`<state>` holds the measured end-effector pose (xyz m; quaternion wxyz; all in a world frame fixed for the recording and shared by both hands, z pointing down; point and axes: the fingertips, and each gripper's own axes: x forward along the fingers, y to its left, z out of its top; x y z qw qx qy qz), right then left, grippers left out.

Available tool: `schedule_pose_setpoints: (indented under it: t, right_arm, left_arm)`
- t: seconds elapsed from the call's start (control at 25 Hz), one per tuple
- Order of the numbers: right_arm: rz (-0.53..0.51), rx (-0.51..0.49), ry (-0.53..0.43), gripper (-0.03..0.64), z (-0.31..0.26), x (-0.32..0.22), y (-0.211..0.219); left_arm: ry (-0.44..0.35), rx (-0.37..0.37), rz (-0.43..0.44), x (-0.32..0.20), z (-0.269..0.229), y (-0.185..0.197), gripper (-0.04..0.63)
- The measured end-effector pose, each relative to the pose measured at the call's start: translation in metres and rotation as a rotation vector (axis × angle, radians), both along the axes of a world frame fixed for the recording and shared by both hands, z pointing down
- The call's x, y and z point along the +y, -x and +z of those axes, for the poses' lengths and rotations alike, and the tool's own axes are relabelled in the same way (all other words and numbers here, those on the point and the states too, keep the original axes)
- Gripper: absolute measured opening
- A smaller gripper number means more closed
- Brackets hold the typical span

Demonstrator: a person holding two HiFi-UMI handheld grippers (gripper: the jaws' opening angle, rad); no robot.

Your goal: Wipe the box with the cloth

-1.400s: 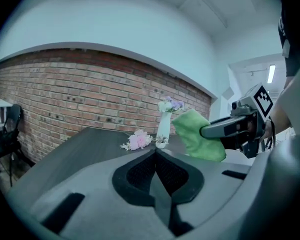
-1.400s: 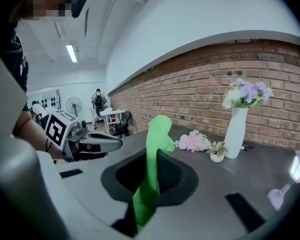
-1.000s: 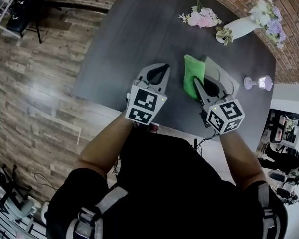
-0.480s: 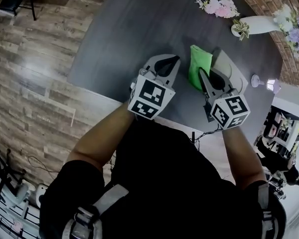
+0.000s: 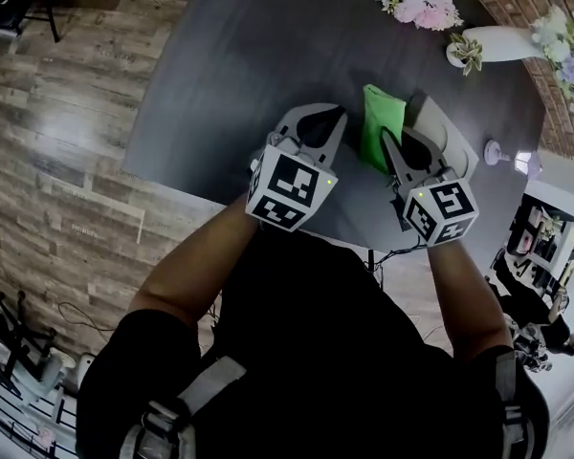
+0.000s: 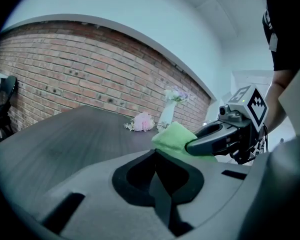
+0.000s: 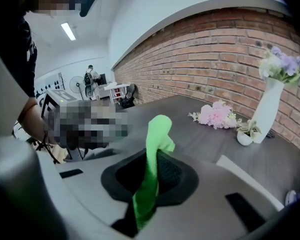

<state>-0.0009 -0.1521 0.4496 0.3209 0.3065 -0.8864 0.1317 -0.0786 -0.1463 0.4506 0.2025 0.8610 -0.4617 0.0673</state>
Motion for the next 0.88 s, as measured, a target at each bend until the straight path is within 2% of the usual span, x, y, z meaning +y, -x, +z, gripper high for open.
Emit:
schedule_pose_setpoints:
  t: [0.4,0.88]
  right_arm:
    - [0.017,0.049,-0.003,0.038,0.01,-0.025,-0.015]
    - [0.04,0.098,-0.061,0.037,0.009,-0.077,-0.036]
  left_arm:
    - [0.017,0.002,-0.001,-0.014,0.006,-0.001,0.008]
    - [0.029,-0.008,-0.002,-0.022,0.008,-0.004,0.008]
